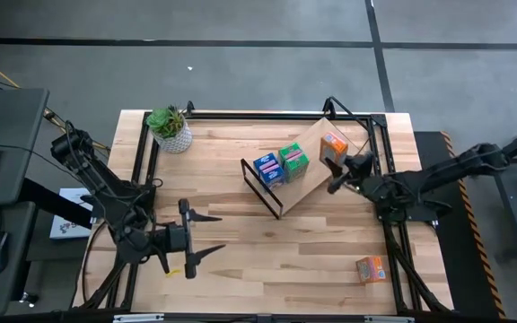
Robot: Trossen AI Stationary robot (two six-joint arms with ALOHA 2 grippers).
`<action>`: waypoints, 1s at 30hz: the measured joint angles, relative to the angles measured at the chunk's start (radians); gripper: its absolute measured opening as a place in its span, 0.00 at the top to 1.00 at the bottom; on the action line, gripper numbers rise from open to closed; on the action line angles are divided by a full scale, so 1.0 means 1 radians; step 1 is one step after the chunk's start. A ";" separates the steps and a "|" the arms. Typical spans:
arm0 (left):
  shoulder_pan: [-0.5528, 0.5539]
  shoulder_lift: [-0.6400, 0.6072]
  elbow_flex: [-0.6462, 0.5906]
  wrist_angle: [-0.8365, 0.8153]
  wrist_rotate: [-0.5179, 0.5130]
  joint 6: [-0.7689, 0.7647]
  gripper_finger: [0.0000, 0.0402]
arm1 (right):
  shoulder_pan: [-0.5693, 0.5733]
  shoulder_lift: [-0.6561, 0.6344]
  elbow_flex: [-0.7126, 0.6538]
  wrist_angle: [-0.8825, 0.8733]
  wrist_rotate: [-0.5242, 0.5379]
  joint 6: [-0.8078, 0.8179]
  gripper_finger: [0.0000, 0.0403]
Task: Stack cereal on shelf
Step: Put the top orange cereal box on the shelf
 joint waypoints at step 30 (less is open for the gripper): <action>0.006 0.000 0.000 0.000 0.001 -0.008 0.28 | -0.475 0.421 -0.202 0.701 -0.552 -0.208 0.59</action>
